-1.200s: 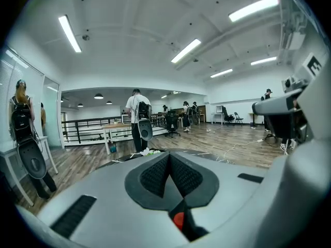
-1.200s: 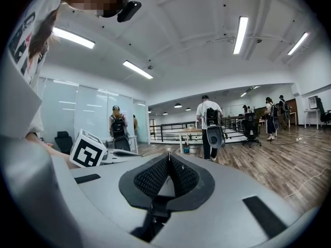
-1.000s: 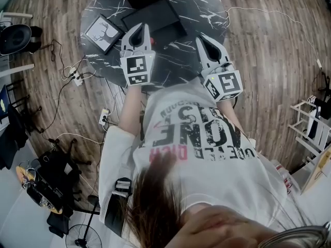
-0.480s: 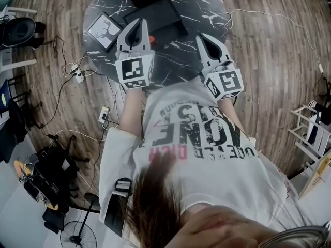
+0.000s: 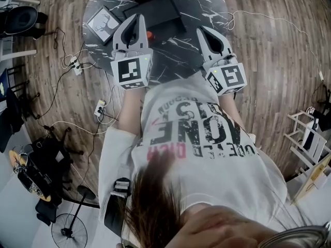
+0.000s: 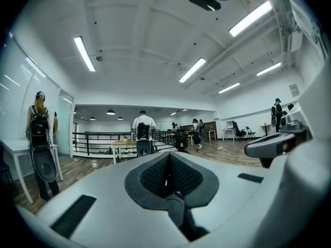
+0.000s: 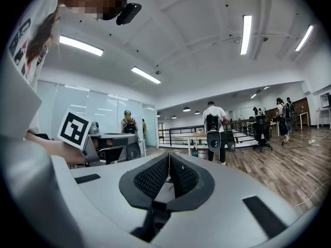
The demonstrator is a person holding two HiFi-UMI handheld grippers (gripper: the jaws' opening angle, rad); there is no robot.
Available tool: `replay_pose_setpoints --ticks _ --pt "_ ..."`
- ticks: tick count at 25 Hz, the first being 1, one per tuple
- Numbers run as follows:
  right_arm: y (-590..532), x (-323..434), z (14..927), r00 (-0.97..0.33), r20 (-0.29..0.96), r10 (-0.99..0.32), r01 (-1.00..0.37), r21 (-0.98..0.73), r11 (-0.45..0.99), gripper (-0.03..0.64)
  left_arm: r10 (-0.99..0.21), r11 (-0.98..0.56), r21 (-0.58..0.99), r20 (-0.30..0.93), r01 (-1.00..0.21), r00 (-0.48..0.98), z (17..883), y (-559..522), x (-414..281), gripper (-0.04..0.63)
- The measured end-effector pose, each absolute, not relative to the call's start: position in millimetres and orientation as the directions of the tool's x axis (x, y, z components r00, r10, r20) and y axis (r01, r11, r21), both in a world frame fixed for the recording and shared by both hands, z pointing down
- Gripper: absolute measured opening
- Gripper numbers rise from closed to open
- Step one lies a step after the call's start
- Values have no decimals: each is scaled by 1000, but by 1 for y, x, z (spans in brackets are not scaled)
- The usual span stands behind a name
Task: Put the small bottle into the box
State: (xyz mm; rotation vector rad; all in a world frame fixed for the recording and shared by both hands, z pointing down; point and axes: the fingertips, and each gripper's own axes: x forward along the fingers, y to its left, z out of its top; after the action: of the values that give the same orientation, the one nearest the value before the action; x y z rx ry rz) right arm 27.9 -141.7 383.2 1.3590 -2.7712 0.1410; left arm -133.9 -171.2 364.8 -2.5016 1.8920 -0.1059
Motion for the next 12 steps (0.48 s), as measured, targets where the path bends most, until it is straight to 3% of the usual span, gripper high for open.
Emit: replay_pose_setpoints --ticks 12 --pt "-147 42 372 -640 82 -764 -768 -47 639 2 -964 -266 -30 34 -964 265 351 -161 -119 3"
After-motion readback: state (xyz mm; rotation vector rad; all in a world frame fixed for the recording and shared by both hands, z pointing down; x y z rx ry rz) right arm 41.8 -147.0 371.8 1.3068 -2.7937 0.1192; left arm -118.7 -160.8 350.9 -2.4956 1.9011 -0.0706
